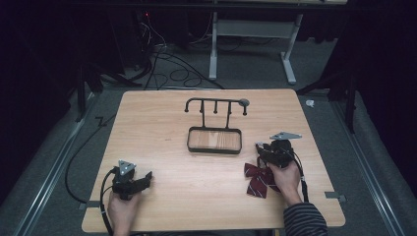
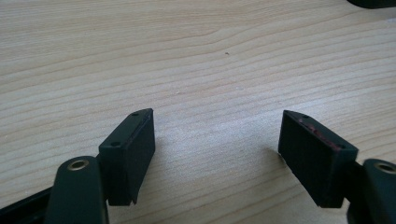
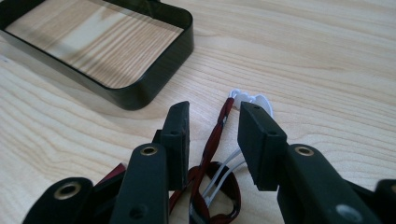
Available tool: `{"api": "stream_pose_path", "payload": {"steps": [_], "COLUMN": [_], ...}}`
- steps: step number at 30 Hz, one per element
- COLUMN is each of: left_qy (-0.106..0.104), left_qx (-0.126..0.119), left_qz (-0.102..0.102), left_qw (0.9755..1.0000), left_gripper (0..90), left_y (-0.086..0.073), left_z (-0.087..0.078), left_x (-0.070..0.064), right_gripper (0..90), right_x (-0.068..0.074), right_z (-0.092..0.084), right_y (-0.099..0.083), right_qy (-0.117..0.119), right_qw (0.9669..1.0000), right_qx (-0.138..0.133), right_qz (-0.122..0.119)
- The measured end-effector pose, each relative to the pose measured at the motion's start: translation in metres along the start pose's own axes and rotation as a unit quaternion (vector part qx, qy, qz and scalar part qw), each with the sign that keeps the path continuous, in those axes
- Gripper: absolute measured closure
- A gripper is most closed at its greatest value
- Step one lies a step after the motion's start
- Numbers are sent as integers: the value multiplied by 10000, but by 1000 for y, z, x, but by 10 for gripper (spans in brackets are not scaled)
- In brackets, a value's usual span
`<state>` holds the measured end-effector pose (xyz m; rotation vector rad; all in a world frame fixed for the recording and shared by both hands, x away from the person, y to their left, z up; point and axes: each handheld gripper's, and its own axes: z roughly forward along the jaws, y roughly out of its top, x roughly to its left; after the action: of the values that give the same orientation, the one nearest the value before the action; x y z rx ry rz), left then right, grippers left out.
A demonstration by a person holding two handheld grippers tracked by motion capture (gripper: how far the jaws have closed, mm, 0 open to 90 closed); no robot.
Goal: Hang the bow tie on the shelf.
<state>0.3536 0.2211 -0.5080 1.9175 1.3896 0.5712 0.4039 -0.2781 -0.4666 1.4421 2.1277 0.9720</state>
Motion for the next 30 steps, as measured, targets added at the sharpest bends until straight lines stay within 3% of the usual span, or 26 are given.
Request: {"api": "stream_pose_path", "payload": {"steps": [12,17,22,30], "left_qy": [-6,-6,-8,-10], "left_qx": [-8,-2,-9,-10], "left_qz": [-9,-4,-11,-12], "left_qw": [10000,10000,10000,10000], "left_gripper": [275,275,275,274], "left_y": [0,0,0,0], "left_z": [0,0,0,0], "left_x": [0,0,0,0], "right_gripper": [679,784,892,900], "right_x": [-2,-4,-3,0], "right_z": [19,26,24,16], "right_y": [1,-1,0,1], "right_qy": [-1,-24,5,131], "right_qw": [9995,9989,9990,9993], "right_qx": [294,433,447,345], "right_qz": [129,159,45,-33]}}
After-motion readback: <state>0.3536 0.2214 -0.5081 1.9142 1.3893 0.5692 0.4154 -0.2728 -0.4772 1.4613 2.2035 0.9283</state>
